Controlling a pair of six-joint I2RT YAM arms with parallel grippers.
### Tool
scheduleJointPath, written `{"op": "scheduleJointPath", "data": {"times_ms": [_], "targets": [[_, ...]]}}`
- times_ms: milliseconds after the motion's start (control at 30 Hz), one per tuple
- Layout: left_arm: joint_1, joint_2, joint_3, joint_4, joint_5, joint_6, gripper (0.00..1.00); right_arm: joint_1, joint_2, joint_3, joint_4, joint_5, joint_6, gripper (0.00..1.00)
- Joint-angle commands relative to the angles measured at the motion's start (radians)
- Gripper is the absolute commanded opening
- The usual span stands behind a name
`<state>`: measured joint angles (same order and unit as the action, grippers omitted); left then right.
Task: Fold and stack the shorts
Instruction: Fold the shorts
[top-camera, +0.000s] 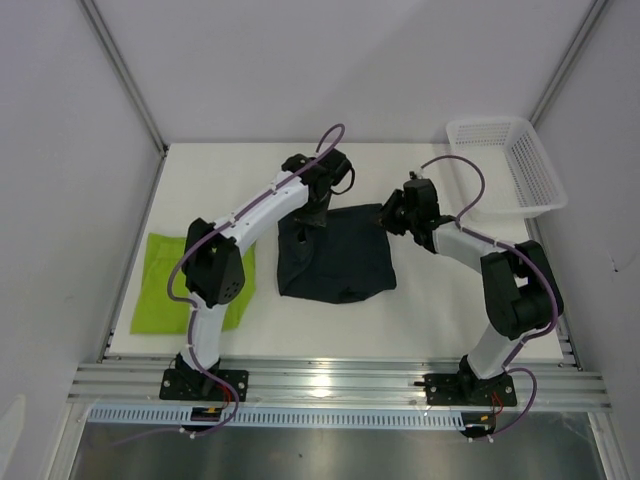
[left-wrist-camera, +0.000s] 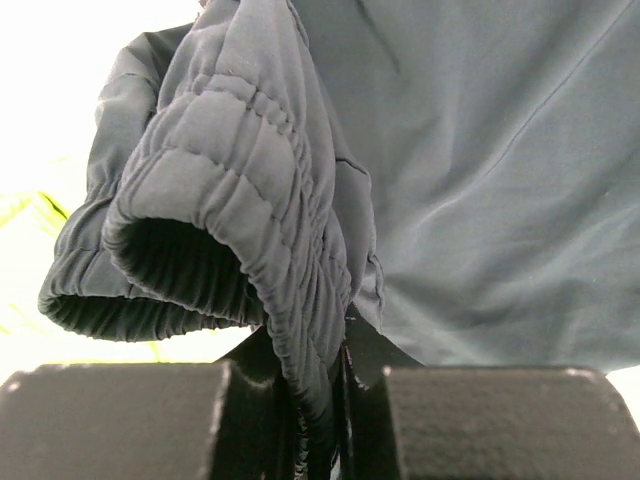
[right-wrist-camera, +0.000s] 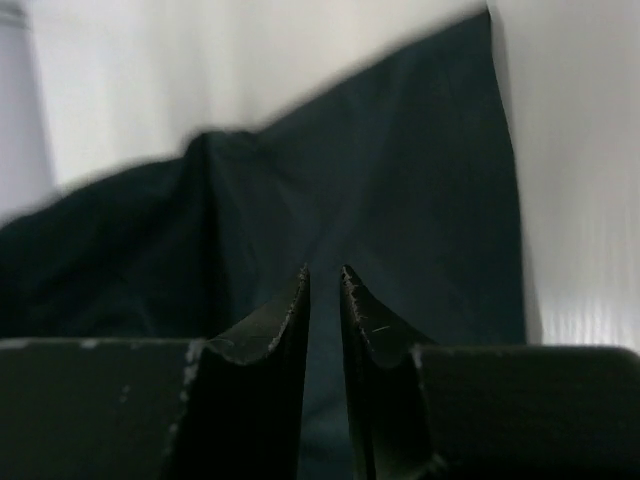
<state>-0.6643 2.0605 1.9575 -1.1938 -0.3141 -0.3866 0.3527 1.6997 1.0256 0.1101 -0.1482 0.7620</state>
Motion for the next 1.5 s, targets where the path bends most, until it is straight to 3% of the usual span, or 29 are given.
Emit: {"op": "scheduleJointPath", "data": {"times_ms": [0, 267, 367, 500, 600, 833, 1000, 1267, 1467], "targets": [[-0.018, 0.024, 0.07, -0.027, -0.034, -0.023, 0.04, 0.057, -0.034, -0.025, -0.182, 0.047, -0.111, 0.21], [-0.046, 0.079, 0.133, -0.065, -0.06, -0.031, 0.04, 0.176, 0.066, 0.005, -0.294, 0.102, -0.141, 0.17], [-0.057, 0.093, 0.138, -0.078, -0.088, -0.026, 0.03, 0.232, 0.121, 0.082, -0.38, 0.159, -0.135, 0.12], [-0.06, 0.086, 0.106, -0.093, -0.121, -0.024, 0.03, 0.333, 0.176, 0.073, -0.36, 0.191, -0.083, 0.0], [-0.06, 0.063, 0.072, -0.087, -0.135, -0.02, 0.03, 0.393, 0.204, 0.111, -0.391, 0.252, -0.055, 0.0], [-0.058, -0.048, -0.054, -0.058, -0.181, 0.005, 0.04, 0.535, 0.27, 0.146, -0.345, 0.231, 0.005, 0.0], [-0.057, -0.083, -0.132, -0.017, -0.154, 0.017, 0.03, 0.533, 0.184, 0.079, -0.267, 0.262, 0.049, 0.0], [-0.064, -0.085, -0.152, 0.042, -0.102, 0.055, 0.02, 0.476, -0.104, -0.122, -0.158, 0.256, 0.106, 0.23], [-0.09, -0.057, -0.157, 0.066, -0.086, 0.071, 0.02, 0.41, -0.156, -0.154, -0.201, 0.243, 0.096, 0.25]]}}
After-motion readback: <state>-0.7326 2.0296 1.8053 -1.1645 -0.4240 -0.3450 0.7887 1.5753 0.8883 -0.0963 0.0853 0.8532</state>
